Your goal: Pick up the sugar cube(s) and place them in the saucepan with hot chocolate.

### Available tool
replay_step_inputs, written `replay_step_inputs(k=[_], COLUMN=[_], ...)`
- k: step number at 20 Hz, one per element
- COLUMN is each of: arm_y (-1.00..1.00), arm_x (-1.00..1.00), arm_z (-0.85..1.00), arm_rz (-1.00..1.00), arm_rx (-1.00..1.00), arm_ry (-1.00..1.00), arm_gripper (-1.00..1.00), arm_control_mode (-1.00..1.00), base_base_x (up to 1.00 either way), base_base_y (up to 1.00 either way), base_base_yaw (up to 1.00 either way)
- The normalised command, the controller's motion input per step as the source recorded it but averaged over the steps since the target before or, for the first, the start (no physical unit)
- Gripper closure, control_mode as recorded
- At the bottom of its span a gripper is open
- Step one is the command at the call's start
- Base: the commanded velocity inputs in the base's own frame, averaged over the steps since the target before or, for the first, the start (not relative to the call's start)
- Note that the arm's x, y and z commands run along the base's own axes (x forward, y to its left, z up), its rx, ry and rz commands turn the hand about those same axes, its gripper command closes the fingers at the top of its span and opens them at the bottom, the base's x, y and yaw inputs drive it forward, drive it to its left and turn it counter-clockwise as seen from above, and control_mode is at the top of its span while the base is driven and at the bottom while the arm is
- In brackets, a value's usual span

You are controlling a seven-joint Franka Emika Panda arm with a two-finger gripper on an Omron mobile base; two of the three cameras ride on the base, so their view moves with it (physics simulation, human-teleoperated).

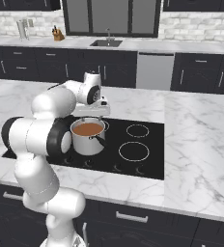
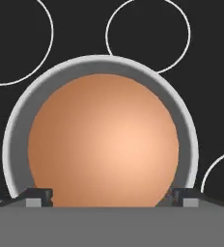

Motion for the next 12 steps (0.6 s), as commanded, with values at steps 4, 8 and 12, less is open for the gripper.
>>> replay_step_inputs(k=[4,8,12], arm_y=[-0.09,-0.11,-0.12], arm_x=[-0.12,-0.29,-0.24], arm_z=[0.81,0.47,0.31], arm_rz=[0.0,0.0,0.0], arm_rx=[0.0,0.07,0.13], arm_ry=[-0.27,-0.24,-0.15], arm_gripper=[-1.0,-1.0,-1.0], arm_control_mode=[-1.0,-1.0,-1.0], base_base_x=[0.0,0.0,0.0], base_base_y=[0.0,0.0,0.0], base_base_yaw=[0.0,0.0,0.0])
